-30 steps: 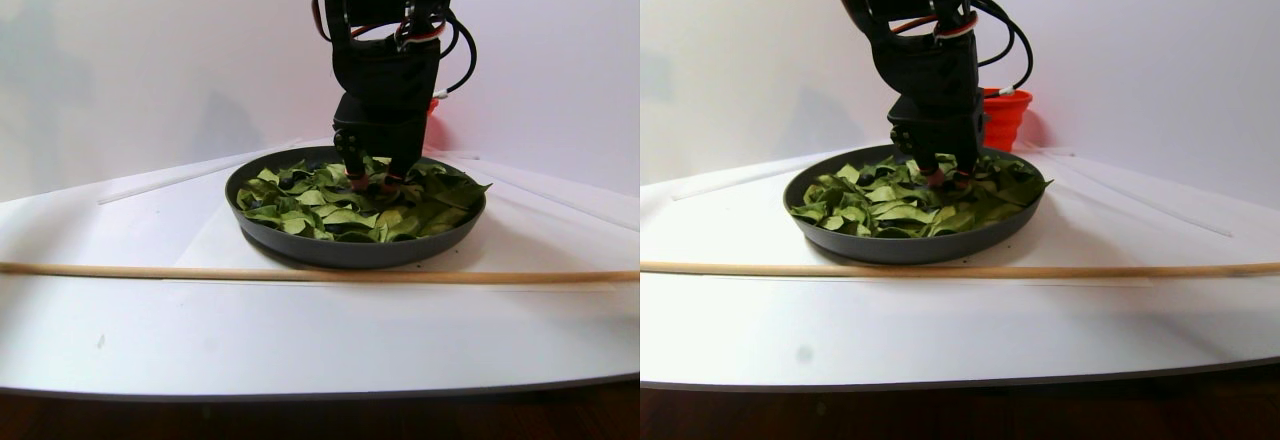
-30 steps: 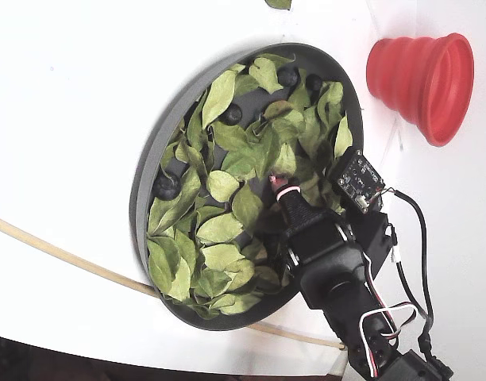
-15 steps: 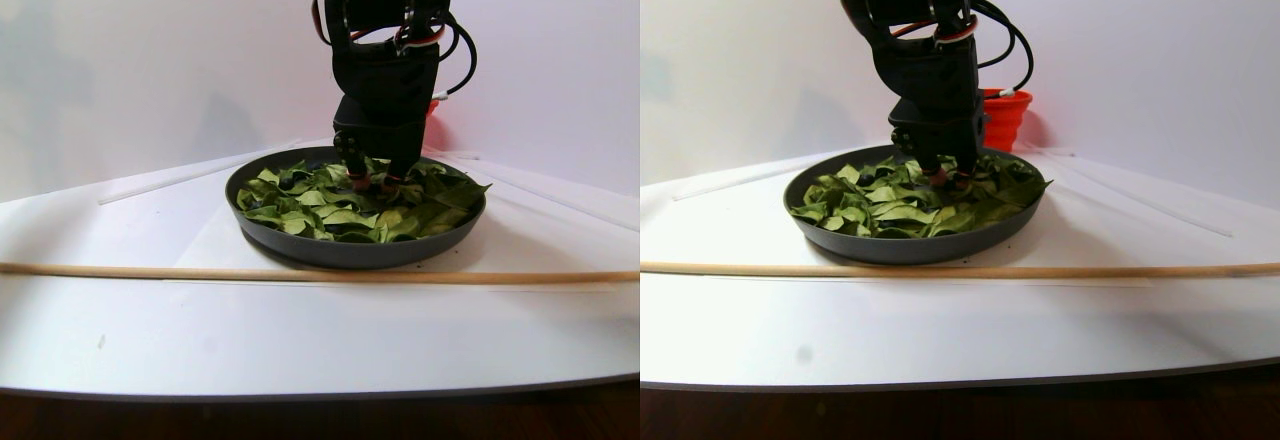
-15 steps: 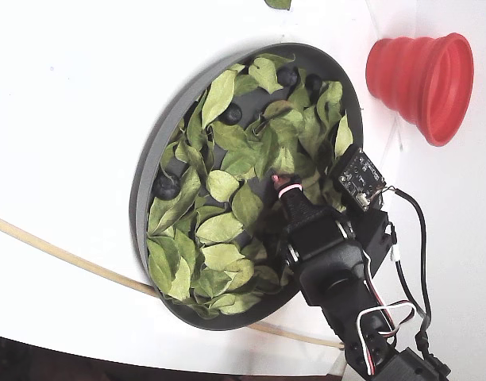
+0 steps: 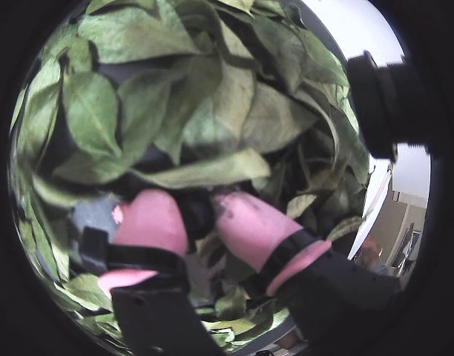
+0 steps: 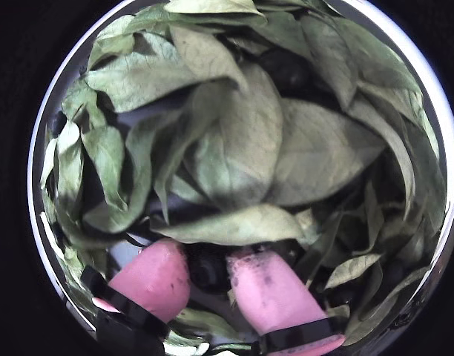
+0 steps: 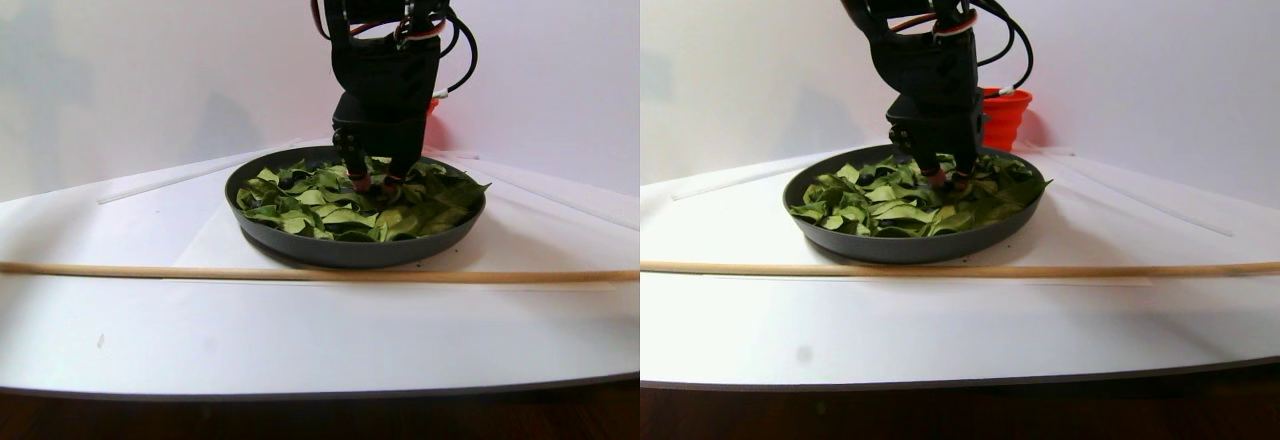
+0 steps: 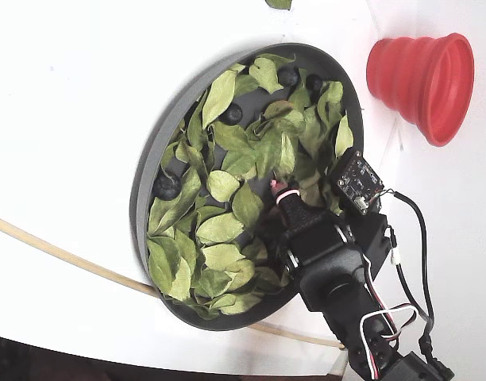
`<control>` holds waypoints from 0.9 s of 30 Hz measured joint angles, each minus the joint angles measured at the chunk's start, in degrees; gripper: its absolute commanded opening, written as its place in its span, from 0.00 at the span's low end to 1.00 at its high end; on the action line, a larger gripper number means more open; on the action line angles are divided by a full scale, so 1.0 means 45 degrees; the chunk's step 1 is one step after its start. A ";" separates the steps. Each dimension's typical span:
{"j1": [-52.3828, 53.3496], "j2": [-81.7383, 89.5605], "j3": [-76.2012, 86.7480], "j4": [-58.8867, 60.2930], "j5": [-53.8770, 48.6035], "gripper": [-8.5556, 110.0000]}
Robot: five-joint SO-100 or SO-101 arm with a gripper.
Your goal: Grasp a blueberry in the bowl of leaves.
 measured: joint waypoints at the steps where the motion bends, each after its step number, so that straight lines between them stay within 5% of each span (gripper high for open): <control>1: 0.0000 0.0000 0.0020 0.0000 -0.0059 0.15; 27: -0.0078 0.1582 0.0273 0.0723 -0.0703 0.15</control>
